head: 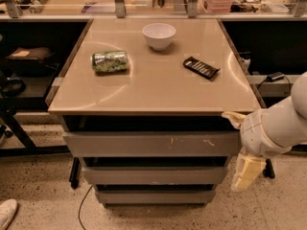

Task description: Open top drawer

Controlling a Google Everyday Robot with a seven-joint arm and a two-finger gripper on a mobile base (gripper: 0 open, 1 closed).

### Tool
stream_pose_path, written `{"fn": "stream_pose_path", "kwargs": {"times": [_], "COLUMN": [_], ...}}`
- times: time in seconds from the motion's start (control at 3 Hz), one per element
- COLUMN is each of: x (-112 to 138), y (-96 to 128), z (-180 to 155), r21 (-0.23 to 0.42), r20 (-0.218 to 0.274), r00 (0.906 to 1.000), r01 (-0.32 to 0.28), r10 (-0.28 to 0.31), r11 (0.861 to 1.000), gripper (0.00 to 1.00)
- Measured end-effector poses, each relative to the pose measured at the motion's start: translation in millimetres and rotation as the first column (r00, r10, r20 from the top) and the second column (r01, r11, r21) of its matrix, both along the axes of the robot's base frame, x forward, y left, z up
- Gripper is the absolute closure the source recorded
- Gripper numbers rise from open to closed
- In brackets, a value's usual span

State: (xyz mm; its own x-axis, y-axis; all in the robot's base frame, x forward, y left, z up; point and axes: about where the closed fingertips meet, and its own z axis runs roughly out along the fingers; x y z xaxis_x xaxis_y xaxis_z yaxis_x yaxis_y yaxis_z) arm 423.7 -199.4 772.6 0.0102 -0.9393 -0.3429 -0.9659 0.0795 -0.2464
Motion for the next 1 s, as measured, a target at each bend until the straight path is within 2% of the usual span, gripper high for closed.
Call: {"fn": "stream_pose_path", "kwargs": {"times": [0.33,0.67,1.0], "x": [6.5,22.1,45.2], "y": [12.2,29.1,41.8], "z": [-52.2,-88.3,-98.0], "r21": [-0.002,-0.003,-0.011], "r20": [-0.009,0.041,0.118], "r00": [0.999,0.994,0.9835], "r01": [-0.043,-0.102,-0.136], "r10": [0.043,0.102,0.137], "r11": [0.999,0.995,0.991], "gripper": [0.0,0.0,0.0]}}
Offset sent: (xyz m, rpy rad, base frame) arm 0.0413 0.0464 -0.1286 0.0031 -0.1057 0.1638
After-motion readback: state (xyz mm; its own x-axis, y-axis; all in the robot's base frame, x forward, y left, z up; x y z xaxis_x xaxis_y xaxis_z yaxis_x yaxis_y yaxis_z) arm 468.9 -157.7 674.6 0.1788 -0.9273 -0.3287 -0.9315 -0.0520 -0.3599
